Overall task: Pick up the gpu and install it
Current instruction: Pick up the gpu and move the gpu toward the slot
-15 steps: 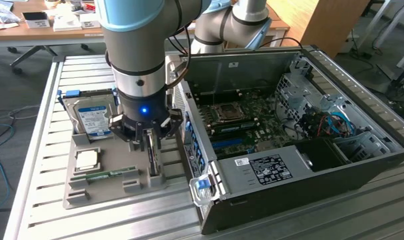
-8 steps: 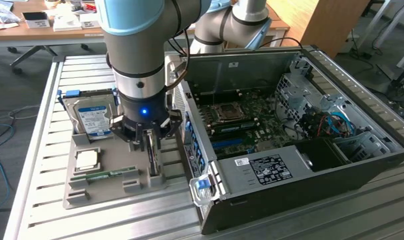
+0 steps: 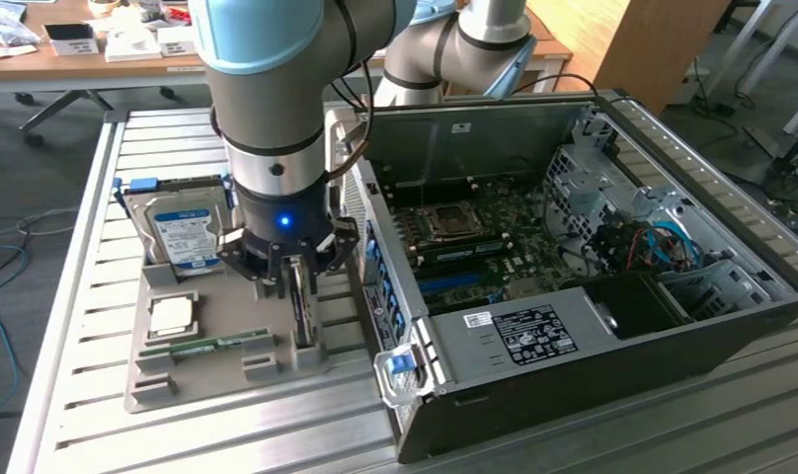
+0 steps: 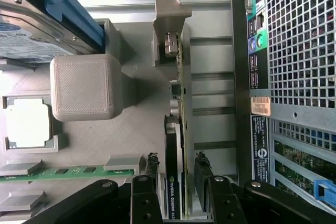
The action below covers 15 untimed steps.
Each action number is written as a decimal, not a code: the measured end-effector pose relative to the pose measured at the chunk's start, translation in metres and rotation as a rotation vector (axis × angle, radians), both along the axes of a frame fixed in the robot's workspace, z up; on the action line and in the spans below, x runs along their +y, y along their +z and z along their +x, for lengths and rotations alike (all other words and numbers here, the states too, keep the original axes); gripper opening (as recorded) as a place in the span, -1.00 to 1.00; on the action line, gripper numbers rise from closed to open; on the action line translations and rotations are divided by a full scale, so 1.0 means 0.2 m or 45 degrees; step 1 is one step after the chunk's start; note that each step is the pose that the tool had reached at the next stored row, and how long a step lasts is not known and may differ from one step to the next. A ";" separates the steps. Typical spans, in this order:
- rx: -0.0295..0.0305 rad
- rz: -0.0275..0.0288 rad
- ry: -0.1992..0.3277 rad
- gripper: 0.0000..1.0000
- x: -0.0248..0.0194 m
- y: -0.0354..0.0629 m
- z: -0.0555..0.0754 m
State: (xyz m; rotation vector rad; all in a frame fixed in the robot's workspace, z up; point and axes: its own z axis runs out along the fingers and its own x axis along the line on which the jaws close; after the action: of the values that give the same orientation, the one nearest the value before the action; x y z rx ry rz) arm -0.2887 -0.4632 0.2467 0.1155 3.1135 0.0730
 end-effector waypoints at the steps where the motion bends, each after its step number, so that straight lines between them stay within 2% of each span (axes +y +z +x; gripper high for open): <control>1: -0.0001 0.0000 0.000 -0.17 0.003 -0.006 0.00; 15: -0.0002 0.0001 0.000 -0.17 0.016 -0.054 0.00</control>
State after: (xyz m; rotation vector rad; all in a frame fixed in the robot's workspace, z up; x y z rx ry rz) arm -0.2893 -0.4600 0.2358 0.1155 3.1134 0.0732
